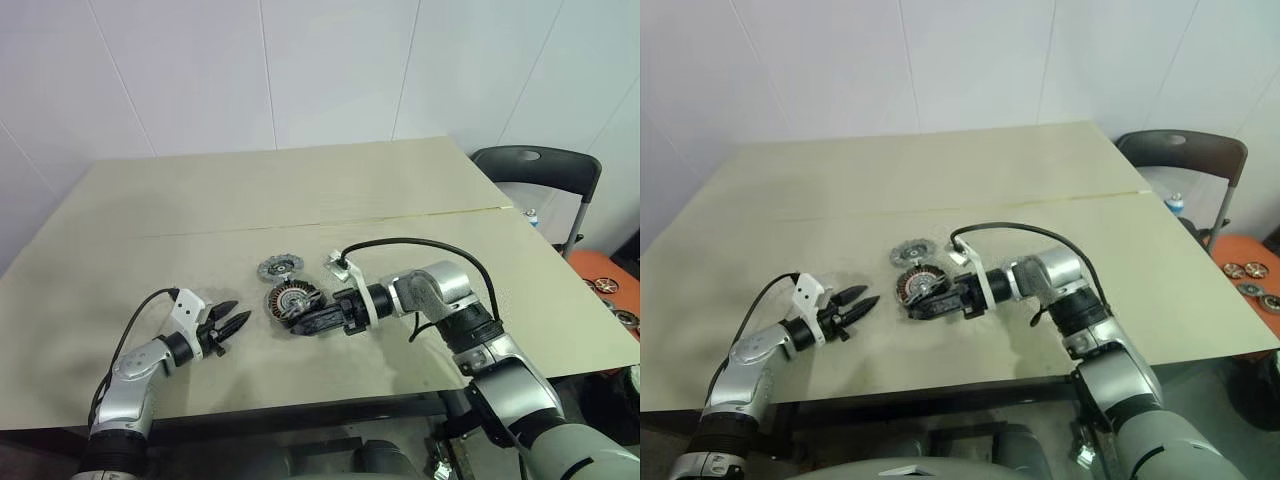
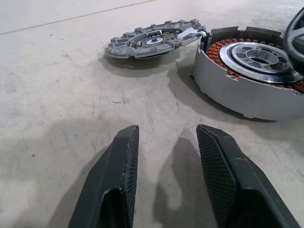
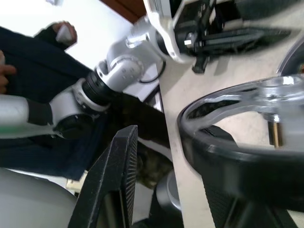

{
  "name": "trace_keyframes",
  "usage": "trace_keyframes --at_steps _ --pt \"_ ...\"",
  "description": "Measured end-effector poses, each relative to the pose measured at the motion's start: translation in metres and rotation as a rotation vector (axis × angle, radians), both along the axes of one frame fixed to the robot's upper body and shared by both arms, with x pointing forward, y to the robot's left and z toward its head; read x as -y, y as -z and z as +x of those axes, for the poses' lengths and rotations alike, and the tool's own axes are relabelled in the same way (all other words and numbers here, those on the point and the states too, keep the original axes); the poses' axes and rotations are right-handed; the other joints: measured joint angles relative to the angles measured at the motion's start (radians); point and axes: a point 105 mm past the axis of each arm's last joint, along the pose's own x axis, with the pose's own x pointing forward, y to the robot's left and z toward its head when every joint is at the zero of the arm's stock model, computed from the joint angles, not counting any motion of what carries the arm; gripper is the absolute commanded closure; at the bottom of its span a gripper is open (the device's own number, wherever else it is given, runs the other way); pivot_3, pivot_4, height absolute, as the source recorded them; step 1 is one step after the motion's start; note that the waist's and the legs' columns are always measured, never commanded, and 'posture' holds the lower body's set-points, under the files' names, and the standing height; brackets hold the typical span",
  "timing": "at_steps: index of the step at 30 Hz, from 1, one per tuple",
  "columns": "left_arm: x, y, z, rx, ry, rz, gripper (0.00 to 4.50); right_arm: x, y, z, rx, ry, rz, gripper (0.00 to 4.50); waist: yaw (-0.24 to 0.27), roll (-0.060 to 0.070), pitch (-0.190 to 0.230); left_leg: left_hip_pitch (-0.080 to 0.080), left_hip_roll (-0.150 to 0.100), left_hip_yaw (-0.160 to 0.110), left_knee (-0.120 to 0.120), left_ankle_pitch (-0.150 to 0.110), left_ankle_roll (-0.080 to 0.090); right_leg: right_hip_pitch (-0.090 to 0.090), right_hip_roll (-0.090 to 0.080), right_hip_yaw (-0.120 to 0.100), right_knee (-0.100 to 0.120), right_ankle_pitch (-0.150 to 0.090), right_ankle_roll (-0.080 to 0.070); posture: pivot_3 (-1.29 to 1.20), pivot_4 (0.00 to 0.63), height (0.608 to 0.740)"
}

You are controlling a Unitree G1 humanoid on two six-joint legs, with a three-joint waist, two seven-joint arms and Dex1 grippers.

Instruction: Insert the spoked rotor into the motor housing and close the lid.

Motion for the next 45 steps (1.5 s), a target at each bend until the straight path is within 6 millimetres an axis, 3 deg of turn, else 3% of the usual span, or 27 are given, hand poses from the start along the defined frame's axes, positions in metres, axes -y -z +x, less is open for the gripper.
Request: trace_keyframes --at_steps 6,9,13,20,24,33,45 --pt "0.0 0.0 0.0 0.004 0.003 0.006 2.45 -0.012 -0.001 0.005 0.022 0.039 0.038 2.53 0.0 0.0 0.0 -0.001 0.0 0.0 0.0 0.0 0.0 -0.001 0.0 0.0 0.0 0.0 0.0 0.0 0.0 0.74" --pt "0.001 0.0 0.0 0.004 0.004 0.007 2.45 -0.016 -0.002 0.012 0.019 0.094 0.067 3.15 0.0 0.0 0.0 -0.001 0.0 0.0 0.0 0.0 0.0 -0.001 0.0 0.0 0.0 0.0 0.0 0.0 0.0 0.74" --pt "0.001 0.0 0.0 0.003 0.009 0.007 2.45 -0.017 -0.001 0.014 0.013 0.126 0.088 4.39 0.0 0.0 0.0 -0.001 0.0 0.0 0.0 0.0 0.0 -0.001 0.0 0.0 0.0 0.0 0.0 0.0 0.0 0.74" --pt "0.002 0.0 0.0 0.002 0.016 0.008 2.45 -0.014 0.001 0.013 0.001 0.132 0.089 4.37 0.0 0.0 0.0 -0.001 0.0 0.0 0.0 0.0 0.0 -0.001 0.0 0.0 0.0 0.0 0.0 0.0 0.0 0.74" --pt "0.003 0.0 0.0 0.001 0.02 0.005 2.45 -0.016 -0.007 0.013 -0.007 0.132 0.15 4.37 0.0 0.0 0.0 -0.002 0.0 0.0 0.0 0.0 0.0 -0.002 0.0 0.0 0.0 0.0 0.0 0.0 0.0 0.74" --pt "0.004 0.001 0.0 0.001 0.02 -0.001 2.45 -0.04 -0.013 0.041 0.099 0.282 0.23 4.37 -0.001 0.001 0.0 -0.002 -0.001 0.0 0.0 0.0 0.0 -0.002 -0.001 0.0 0.0 0.0 0.0 0.0 0.0 0.74" --pt "0.004 0.001 -0.001 0.001 0.021 0.0 2.45 -0.032 -0.003 0.051 0.13 0.338 0.199 4.37 -0.002 0.002 0.0 -0.002 -0.001 0.0 0.0 0.0 0.0 -0.002 -0.001 0.0 0.0 0.0 0.0 0.0 0.0 0.74"
